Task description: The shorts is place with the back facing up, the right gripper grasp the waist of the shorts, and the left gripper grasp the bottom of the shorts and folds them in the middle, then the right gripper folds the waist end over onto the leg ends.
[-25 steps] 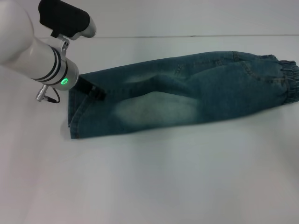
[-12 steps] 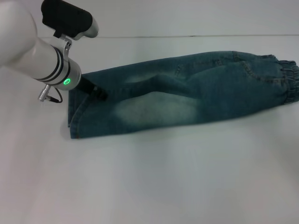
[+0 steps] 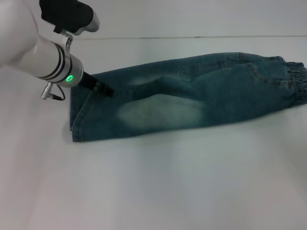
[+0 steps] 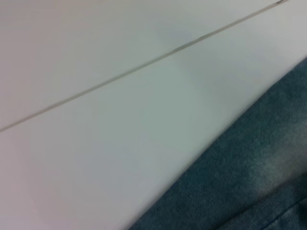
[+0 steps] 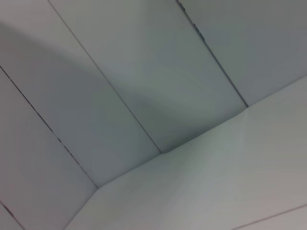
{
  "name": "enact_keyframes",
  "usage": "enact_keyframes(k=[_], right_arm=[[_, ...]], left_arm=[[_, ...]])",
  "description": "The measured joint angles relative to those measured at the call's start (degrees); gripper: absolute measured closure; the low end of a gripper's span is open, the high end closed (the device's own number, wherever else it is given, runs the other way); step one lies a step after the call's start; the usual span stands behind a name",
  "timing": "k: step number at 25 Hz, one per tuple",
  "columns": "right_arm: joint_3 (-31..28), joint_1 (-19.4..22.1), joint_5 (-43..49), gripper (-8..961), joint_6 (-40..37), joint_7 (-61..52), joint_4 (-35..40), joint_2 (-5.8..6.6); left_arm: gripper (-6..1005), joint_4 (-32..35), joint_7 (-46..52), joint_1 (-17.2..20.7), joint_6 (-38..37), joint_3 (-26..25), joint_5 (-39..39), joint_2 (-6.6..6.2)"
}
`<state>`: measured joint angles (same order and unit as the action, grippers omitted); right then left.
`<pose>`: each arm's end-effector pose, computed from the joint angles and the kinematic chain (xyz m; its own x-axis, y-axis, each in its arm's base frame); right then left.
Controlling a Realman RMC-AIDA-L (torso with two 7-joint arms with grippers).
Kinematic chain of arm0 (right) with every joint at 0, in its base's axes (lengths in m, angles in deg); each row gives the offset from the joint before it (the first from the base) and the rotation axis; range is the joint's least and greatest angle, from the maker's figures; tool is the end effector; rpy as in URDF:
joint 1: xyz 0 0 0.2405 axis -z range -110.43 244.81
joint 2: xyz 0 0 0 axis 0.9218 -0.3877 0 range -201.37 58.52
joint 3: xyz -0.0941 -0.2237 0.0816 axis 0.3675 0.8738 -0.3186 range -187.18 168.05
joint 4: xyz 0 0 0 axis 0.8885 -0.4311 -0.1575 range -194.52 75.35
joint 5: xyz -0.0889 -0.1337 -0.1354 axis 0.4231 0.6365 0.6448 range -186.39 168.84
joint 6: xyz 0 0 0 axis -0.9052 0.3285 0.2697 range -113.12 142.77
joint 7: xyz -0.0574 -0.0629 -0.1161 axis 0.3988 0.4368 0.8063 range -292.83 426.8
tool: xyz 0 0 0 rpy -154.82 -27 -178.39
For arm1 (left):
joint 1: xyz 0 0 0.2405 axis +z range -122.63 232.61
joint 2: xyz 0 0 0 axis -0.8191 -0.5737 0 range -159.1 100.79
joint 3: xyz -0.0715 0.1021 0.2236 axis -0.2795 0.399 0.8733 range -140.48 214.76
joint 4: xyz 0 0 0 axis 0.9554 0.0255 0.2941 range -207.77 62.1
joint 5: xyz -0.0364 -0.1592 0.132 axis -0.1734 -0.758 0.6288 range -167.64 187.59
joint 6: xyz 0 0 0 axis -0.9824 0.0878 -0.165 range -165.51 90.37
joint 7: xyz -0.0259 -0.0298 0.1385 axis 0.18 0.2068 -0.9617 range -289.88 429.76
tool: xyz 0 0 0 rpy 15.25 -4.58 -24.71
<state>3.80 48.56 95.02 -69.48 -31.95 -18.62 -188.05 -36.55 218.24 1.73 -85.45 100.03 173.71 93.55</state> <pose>0.3636 0.2950 0.1165 0.2450 -0.3459 -0.9057 -0.9397 -0.3146 -0.1340 -0.2084 0.4489 -0.0486 0.7044 0.7082 0.0472 0.5499 -0.5024 -0.6672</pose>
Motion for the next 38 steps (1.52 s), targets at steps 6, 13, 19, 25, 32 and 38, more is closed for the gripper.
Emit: enact_keyframes(k=[6, 13, 19, 25, 32, 38], right_arm=[[0.0, 0.06, 0.0, 11, 0.01, -0.1, 0.0, 0.0], [0.0, 0.09, 0.01, 11, 0.02, -0.12, -0.01, -0.01], [0.0, 0.09, 0.01, 11, -0.39, -0.12, -0.01, -0.01], [0.0, -0.01, 0.01, 11, -0.69, -0.12, 0.02, -0.01], [0.0, -0.09, 0.01, 11, -1.0, -0.12, 0.16, -0.01], [0.0, -0.09, 0.01, 11, -1.04, -0.12, 0.25, -0.01]], left_arm=[[343, -0.91, 0.03, 0.0, 0.53, 0.12, 0.03, -0.06], [342, -0.98, 0.18, 0.23, 1.42, 0.1, 0.09, -0.16], [349, -4.35, 0.32, -1.37, 2.52, 0.15, 0.1, -0.79], [356, -6.57, 0.33, -2.13, 3.3, 0.3, 0.09, -1.13], [365, -6.65, 0.32, -2.25, 3.61, 1.06, 0.09, -0.97], [372, -6.55, 0.32, -2.38, 3.46, 3.76, 0.09, -0.61]])
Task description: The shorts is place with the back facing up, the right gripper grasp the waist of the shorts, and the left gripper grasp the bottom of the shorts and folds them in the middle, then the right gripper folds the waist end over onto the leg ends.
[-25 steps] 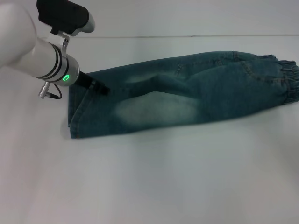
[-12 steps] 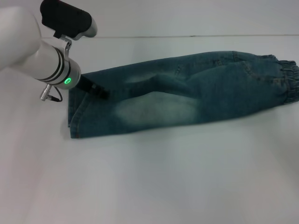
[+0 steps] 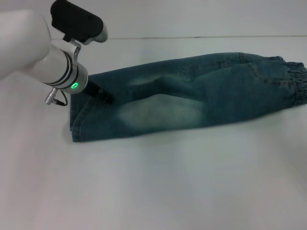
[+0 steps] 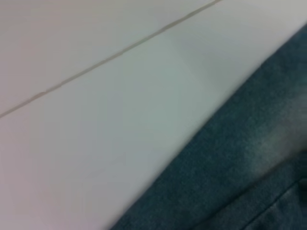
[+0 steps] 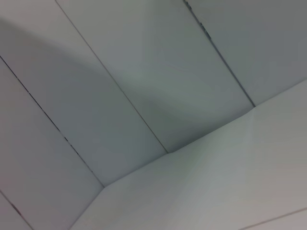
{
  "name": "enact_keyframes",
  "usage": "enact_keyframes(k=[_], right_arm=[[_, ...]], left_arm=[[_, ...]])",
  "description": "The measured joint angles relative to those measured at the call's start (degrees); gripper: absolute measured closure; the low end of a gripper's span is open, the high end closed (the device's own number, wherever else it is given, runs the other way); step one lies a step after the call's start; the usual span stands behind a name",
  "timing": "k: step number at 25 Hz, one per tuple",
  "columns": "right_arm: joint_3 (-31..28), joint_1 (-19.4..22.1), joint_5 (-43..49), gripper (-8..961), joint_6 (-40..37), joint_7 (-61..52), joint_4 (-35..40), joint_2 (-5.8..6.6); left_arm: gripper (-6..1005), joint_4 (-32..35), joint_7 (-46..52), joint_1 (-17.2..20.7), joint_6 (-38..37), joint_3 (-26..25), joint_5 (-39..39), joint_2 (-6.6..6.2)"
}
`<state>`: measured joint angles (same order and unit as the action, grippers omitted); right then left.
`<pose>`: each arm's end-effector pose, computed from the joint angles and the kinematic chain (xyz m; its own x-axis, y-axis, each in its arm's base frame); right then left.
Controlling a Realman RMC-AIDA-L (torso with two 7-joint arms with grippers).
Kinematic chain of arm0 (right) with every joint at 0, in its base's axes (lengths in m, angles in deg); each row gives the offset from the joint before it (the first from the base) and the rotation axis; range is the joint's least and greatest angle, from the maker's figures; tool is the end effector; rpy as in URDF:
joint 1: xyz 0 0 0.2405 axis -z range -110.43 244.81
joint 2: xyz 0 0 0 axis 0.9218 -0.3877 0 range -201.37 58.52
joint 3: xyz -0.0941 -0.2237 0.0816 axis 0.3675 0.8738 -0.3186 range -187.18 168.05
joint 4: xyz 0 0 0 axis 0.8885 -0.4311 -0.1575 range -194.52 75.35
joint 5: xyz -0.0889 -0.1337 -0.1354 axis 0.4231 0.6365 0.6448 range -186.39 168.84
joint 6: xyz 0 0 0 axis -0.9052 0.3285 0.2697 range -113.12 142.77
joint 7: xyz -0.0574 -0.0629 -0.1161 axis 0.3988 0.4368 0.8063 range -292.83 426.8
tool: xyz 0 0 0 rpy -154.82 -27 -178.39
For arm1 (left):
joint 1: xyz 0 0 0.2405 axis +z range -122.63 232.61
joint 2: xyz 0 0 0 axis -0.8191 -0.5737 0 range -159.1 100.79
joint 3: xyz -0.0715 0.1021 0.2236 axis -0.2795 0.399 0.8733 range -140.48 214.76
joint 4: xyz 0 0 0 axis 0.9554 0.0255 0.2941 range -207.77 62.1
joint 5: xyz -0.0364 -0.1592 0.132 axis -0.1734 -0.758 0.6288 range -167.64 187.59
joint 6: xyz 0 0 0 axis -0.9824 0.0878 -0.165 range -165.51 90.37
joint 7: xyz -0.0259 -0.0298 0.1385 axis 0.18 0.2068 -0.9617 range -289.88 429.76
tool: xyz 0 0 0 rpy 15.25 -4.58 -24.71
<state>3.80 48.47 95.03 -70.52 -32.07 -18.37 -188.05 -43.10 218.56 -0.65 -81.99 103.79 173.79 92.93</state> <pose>0.3607 0.2948 0.1167 0.2481 -0.3470 -0.9044 -0.9345 -0.3317 -0.1291 -0.2129 0.4468 -0.0631 0.7189 0.6945 -0.0274 0.4978 -0.5419 -0.6771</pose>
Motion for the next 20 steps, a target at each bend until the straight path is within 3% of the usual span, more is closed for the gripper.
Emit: enact_keyframes(k=[10, 20], right_arm=[[0.0, -0.08, 0.0, 11, -0.08, 0.0, -0.02, 0.0], [0.0, -0.17, -0.1, 12, -0.08, 0.02, -0.26, 0.0]], left_arm=[[553, 1.55, 0.17, -0.45, -0.82, -0.38, -0.09, 0.36], [919, 1.19, 1.61, -0.42, -0.6, -0.09, -0.09, -0.06]])
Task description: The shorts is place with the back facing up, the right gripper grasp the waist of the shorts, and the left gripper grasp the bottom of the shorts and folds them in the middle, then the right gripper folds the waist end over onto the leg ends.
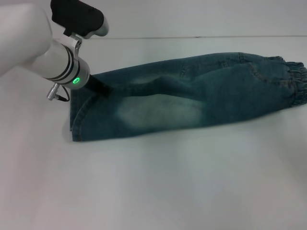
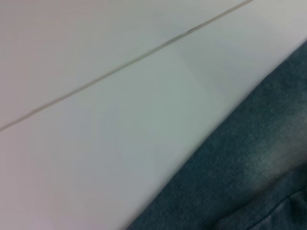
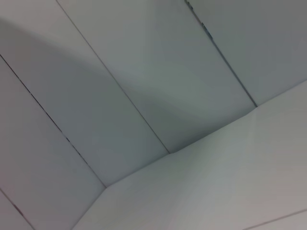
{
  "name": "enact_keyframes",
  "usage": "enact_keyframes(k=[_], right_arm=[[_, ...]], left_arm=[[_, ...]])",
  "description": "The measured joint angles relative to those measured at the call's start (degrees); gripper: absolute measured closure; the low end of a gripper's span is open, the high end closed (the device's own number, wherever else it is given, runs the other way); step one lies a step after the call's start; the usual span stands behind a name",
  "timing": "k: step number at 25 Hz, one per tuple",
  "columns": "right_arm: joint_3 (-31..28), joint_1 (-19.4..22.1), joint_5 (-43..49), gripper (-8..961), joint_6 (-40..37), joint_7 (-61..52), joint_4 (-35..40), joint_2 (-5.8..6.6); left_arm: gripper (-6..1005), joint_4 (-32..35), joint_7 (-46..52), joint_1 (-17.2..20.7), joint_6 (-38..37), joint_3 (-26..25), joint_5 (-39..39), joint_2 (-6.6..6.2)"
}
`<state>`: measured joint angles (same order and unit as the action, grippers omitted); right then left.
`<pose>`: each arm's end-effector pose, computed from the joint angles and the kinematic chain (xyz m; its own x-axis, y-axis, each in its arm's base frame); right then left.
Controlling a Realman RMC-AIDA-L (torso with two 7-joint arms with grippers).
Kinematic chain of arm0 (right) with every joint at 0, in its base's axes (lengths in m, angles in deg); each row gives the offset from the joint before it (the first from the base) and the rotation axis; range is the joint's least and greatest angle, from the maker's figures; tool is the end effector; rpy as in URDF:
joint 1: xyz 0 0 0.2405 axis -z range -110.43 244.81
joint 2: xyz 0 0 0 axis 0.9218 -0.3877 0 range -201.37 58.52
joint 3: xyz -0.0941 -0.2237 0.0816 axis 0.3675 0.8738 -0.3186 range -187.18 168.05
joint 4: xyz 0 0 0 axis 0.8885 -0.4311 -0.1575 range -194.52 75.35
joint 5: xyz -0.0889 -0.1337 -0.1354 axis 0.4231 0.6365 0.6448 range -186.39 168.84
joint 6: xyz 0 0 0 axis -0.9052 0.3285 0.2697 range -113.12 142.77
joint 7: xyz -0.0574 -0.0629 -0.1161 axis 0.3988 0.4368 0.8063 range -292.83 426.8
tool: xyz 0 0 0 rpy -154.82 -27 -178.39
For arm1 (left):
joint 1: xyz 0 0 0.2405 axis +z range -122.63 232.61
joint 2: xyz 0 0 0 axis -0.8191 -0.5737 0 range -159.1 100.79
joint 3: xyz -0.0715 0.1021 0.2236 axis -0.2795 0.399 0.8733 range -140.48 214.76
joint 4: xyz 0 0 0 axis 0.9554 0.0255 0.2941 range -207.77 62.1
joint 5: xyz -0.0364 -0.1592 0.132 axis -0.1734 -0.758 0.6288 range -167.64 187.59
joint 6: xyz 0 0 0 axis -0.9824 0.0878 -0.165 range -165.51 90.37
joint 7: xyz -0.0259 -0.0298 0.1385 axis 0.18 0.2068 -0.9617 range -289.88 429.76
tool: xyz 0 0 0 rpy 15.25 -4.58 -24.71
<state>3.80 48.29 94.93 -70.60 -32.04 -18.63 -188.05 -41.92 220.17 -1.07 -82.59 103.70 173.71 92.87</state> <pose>0.3596 0.2957 0.1159 0.2452 -0.3467 -0.9054 -0.9338 -0.3356 -0.1244 -0.2053 0.4508 -0.0601 0.7159 0.6982 -0.0011 0.5124 -0.5265 -0.6784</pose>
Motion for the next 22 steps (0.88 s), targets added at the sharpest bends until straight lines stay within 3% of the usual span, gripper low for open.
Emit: enact_keyframes(k=[1, 22], right_arm=[[0.0, -0.01, 0.0, 12, 0.0, 0.0, 0.0, 0.0], [0.0, -0.18, -0.09, 12, 0.24, 0.41, 0.0, -0.22]], left_arm=[[953, 0.0, 0.23, 0.0, -0.1, 0.03, 0.0, -0.05], [958, 2.78, 3.34, 0.85, 0.17, -0.1, 0.04, -0.82]])
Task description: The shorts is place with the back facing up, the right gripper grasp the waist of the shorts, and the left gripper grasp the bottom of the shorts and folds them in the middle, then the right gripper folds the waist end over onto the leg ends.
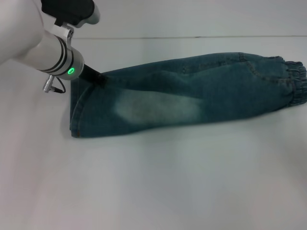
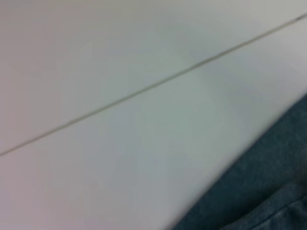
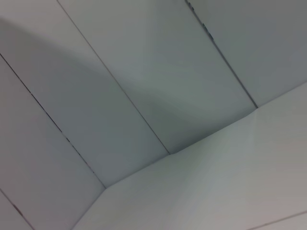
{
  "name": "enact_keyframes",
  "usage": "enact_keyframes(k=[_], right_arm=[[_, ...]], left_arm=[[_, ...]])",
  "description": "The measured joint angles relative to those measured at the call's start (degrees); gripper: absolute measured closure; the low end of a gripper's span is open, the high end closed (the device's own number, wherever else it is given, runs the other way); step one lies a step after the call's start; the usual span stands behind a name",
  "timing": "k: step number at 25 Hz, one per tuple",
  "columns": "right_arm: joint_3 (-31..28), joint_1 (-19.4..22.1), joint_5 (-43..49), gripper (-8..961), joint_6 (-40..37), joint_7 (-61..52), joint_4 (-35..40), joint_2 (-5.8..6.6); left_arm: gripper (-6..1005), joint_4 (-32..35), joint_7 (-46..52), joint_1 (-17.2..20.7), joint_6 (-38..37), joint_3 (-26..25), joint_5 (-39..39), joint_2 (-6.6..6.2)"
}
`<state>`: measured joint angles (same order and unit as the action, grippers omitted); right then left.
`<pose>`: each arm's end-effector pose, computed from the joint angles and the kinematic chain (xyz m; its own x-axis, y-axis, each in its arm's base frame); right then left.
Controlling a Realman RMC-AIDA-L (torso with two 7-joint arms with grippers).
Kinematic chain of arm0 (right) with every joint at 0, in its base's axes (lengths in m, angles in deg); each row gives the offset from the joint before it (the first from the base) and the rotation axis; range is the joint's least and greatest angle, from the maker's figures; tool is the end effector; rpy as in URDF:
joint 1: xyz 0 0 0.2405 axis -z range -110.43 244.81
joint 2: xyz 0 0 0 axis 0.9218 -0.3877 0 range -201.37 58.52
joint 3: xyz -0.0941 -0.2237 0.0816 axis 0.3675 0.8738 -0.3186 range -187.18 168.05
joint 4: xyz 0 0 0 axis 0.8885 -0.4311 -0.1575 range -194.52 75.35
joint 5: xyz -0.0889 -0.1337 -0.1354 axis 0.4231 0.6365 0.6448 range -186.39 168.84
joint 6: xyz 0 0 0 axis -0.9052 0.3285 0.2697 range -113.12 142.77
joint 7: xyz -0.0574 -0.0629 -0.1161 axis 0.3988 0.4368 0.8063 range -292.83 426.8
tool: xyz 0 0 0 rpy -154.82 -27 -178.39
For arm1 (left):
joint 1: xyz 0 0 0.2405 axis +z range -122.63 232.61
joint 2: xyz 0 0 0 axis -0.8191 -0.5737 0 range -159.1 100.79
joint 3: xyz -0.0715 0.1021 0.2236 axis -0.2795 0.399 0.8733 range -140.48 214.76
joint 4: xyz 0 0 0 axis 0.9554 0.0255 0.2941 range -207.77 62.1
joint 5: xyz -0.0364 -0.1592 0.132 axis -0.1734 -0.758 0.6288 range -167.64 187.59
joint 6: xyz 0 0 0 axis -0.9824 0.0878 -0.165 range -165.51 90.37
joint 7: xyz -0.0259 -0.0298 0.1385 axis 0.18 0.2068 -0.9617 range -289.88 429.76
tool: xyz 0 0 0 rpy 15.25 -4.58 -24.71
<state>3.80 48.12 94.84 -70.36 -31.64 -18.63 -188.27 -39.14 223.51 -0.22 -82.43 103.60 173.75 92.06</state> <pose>0.3587 0.2970 0.1146 0.2488 -0.3429 -0.9058 -0.9325 -0.3375 -0.1284 -0.2026 0.4593 -0.0455 0.7020 0.7087 0.0707 0.5427 -0.4680 -0.6975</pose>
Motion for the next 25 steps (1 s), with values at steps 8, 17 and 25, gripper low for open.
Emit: enact_keyframes(k=[8, 17, 25], right_arm=[[0.0, 0.16, 0.0, 12, 0.02, -0.32, 0.0, 0.17], [0.0, 0.17, 0.01, 13, 0.09, -0.41, 0.0, 0.26], [0.0, 0.04, 0.01, 13, 0.06, -0.43, 0.0, 0.31]], left_arm=[[958, 0.04, 2.46, 0.02, 1.7, 0.25, 0.06, -0.63], [959, -0.61, 4.4, 0.1, 3.33, 0.83, 0.14, -1.25], [959, -2.2, 5.1, 0.2, 4.28, 1.07, 0.15, -1.74]])
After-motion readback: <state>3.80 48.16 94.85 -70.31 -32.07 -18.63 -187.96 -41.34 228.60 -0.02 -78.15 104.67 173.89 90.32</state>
